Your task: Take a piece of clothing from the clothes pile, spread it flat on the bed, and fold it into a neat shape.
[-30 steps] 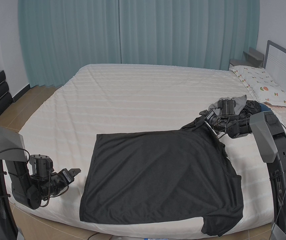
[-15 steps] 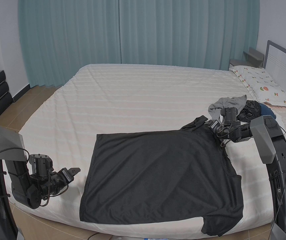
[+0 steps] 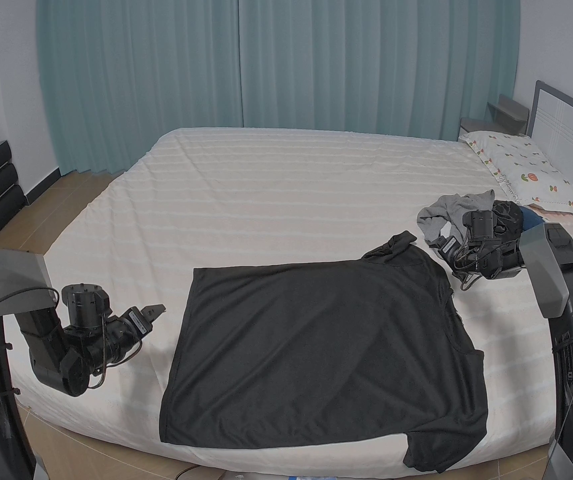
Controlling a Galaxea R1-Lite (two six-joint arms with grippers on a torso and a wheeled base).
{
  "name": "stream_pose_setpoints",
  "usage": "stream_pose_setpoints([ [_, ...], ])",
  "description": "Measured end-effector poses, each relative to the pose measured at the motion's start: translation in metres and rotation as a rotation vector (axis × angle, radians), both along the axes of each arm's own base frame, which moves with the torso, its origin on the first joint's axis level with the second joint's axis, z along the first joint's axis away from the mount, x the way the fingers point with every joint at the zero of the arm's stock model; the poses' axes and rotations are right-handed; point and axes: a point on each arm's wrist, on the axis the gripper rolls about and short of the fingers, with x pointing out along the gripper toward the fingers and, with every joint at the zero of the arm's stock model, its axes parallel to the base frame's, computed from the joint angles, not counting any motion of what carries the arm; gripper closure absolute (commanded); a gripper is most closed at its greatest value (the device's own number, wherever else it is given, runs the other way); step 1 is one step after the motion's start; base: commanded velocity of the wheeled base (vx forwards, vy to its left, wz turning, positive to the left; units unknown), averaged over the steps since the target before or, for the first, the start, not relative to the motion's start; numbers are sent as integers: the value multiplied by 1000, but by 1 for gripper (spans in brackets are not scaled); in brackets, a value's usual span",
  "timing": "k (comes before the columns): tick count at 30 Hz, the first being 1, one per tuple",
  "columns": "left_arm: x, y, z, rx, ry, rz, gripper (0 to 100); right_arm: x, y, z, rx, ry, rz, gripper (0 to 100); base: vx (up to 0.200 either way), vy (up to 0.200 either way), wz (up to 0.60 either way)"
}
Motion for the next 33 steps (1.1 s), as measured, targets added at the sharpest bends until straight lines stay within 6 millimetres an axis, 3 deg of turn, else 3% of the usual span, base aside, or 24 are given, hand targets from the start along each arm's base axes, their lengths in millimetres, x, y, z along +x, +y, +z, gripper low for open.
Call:
stream_pose_setpoints([
  [7,44,-5,17,-5,-55,-11,0,-11,-1,9,-5,-20,50,0,0,0,0],
  [18,126,-35,28,-18,-131,-63,0,-27,1,10,-15,-54,110,0,0,0,0],
  [27,177,-54,3,-61,-121,-54,0,-33,-1,12,-15,-60,124,0,0,0,0],
  [33,191,-57,-20,-40,-108,2,0,-34,-4,15,-17,-68,122,0,0,0,0],
])
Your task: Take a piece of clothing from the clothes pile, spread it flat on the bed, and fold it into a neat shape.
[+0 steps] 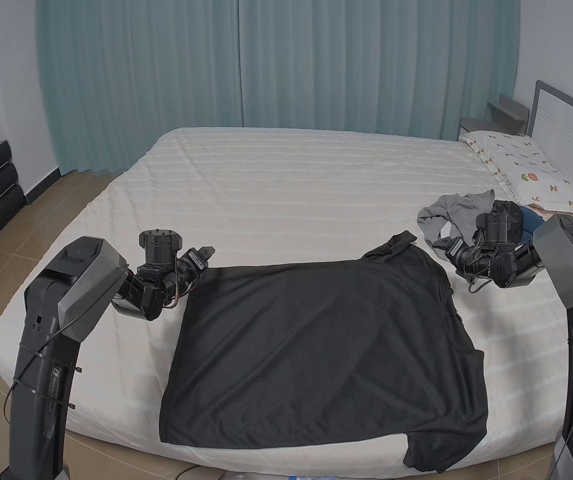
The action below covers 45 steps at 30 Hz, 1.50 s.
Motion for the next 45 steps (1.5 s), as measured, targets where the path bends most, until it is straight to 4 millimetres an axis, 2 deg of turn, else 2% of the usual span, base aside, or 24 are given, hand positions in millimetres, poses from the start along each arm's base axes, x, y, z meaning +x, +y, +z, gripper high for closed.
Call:
stream_pose_setpoints([
  [7,4,-1,-13,4,13,1,0,1,-1,-1,-4,-2,0,0,0,0,0],
  [8,4,-2,-14,4,15,-1,100,1,-1,-1,-4,-2,0,0,0,0,0],
  [18,6,-1,-17,0,33,6,100,1,-1,-9,-21,14,10,0,0,0,0],
  [28,11,2,-1,-45,-57,77,100,2,4,-31,-50,33,36,0,0,0,0],
  [37,12,3,0,-45,-65,83,100,8,5,-39,-55,13,29,0,0,0,0],
  [38,12,3,0,-45,-66,83,100,9,5,-41,-58,12,25,100,0,0,0],
  [45,13,6,1,-46,-71,87,100,16,1,-44,-71,-23,-11,100,0,0,0],
])
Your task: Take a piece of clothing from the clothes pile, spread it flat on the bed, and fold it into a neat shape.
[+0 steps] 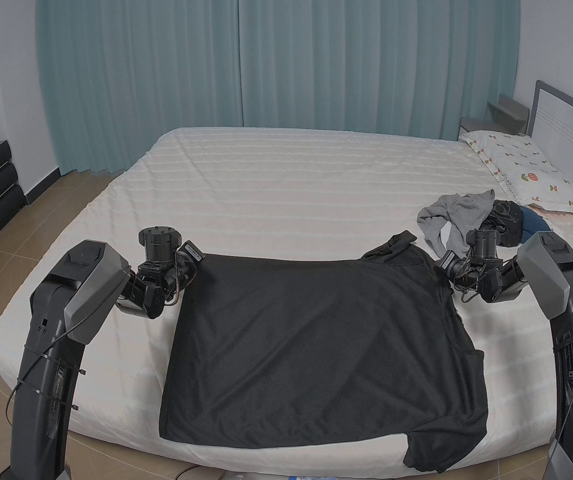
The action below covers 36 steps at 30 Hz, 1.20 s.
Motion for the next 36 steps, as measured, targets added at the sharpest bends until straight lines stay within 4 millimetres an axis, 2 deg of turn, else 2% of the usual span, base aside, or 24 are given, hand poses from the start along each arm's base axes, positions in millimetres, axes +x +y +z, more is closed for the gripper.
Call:
stream_pose_setpoints([
  [12,6,8,8,-2,-58,34,100,4,-10,7,-5,-100,-43,100,0,0,0],
  [36,18,10,14,-4,-116,61,100,14,-11,14,-40,-251,-118,100,0,0,0],
])
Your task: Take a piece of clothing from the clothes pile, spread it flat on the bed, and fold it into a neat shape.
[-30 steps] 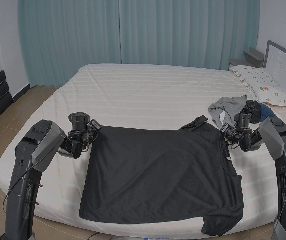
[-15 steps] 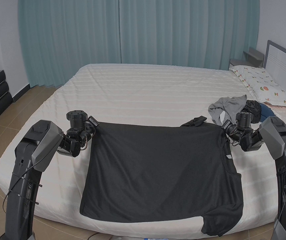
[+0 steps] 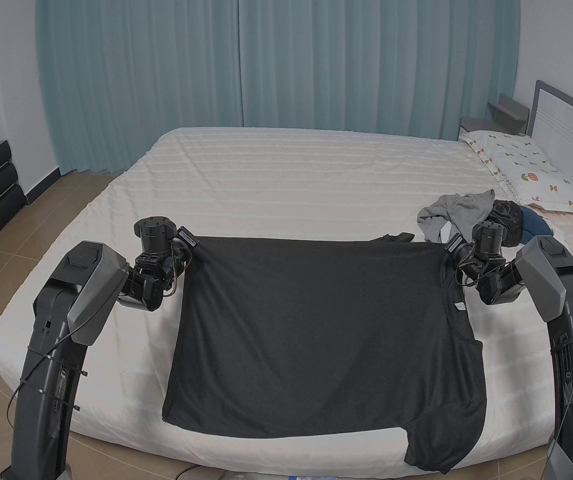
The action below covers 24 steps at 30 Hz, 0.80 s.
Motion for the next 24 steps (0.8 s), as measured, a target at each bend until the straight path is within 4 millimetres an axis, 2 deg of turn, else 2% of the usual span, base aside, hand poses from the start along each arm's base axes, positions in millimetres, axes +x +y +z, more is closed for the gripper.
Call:
stream_pose_setpoints([
  [16,4,-5,-20,20,32,-2,100,1,6,-20,-12,21,-5,100,0,0,0],
  [17,3,-4,-21,21,43,-2,0,1,6,-21,-13,25,-4,100,0,0,0],
  [19,3,-6,-23,23,57,-7,0,0,7,-24,-15,33,-1,100,0,0,0],
  [20,3,-7,-24,23,60,-9,0,0,8,-26,-15,37,0,0,0,0,0],
  [24,3,-11,-27,30,68,-17,0,-1,10,-30,-15,47,6,0,0,0,0],
])
